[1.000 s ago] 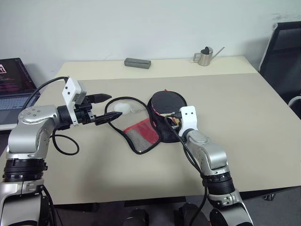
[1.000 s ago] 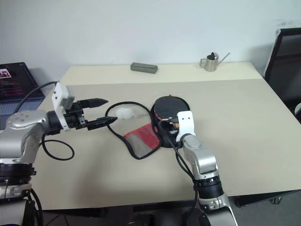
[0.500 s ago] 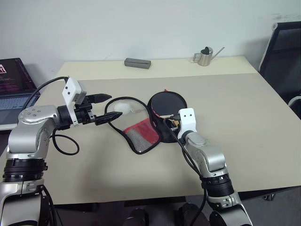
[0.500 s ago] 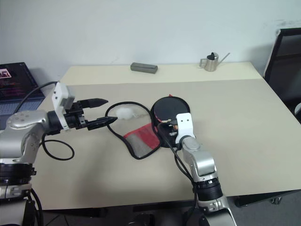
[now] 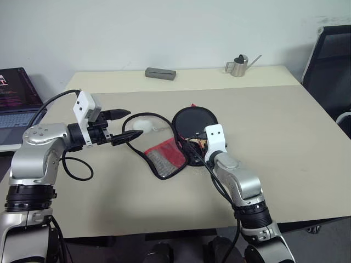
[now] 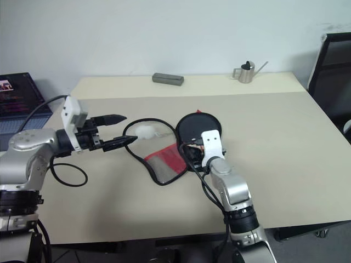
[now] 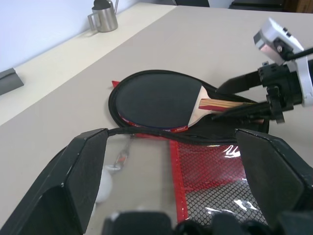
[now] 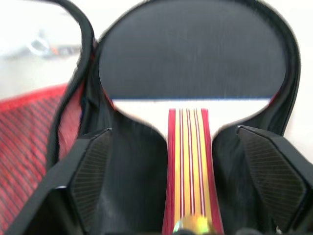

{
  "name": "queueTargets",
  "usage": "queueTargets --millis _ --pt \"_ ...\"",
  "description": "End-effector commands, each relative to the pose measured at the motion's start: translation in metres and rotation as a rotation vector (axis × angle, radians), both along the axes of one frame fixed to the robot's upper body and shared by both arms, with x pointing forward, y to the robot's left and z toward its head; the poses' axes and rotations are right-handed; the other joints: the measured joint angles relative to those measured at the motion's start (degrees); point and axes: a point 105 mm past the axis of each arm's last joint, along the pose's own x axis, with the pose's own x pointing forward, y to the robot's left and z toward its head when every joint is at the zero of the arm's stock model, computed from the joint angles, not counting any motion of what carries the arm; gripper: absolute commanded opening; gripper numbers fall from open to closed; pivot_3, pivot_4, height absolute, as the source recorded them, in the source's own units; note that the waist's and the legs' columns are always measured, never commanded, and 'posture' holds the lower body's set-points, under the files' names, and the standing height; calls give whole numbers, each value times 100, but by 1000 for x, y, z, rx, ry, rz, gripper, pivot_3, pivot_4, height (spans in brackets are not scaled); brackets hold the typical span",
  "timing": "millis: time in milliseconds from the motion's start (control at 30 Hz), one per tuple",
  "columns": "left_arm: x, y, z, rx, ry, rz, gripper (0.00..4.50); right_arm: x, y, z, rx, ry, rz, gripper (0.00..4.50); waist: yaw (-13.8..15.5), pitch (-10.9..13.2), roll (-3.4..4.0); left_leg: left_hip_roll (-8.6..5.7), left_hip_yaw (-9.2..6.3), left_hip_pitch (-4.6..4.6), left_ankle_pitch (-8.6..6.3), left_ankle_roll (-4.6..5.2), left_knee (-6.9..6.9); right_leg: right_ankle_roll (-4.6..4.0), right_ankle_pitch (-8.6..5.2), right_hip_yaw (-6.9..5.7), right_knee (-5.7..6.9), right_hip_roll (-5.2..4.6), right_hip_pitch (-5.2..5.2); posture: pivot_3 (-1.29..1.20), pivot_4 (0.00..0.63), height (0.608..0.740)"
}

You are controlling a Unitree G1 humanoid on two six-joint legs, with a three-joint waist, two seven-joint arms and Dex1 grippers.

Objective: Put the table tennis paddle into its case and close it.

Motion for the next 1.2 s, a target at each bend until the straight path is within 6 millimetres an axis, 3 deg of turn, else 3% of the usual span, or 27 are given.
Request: queueTargets --millis 33,233,367,567,767,900,1200 --pt "-1 9 8 -18 -42 33 4500 -1 -5 48 110 -152 26 4465 0 0 0 0 0 0 0 0 0 0 0 0 0 0 0 0 150 740" --pt "-1 17 1 -35 -31 75 4500 -15 -26 72 78 -238 200 4465 14 0 -1 -1 -1 -1 0 1 2 1 0 -2 -2 -1 4 0 150 740" --pt "6 34 -6 -18 -48 167 4500 -17 -53 74 -65 -270 295 4465 20 0 -2 0 -1 2 0 1 3 1 0 -5 -2 0 9 0 150 740" --pt "6 50 -18 -9 -30 234 4500 -23 -80 74 -98 -193 422 4465 3 2 -6 5 10 4 -1 2 2 1 0 -5 -4 0 10 0 150 740" --pt "4 61 -35 20 7 275 4500 -38 -82 81 -77 -116 590 4465 23 8 -15 1 8 2 -1 2 5 2 0 -4 -6 -4 13 0 150 740" --pt "10 60 -41 13 18 291 4500 -63 -73 98 22 -69 787 4465 32 10 -19 2 3 2 -1 2 6 2 0 -8 -6 -3 15 0 150 740" --pt "16 55 -80 139 121 268 4500 -69 -86 106 -77 -82 826 4465 72 13 -24 0 8 1 -2 3 7 3 1 -11 -15 -5 20 0 150 740"
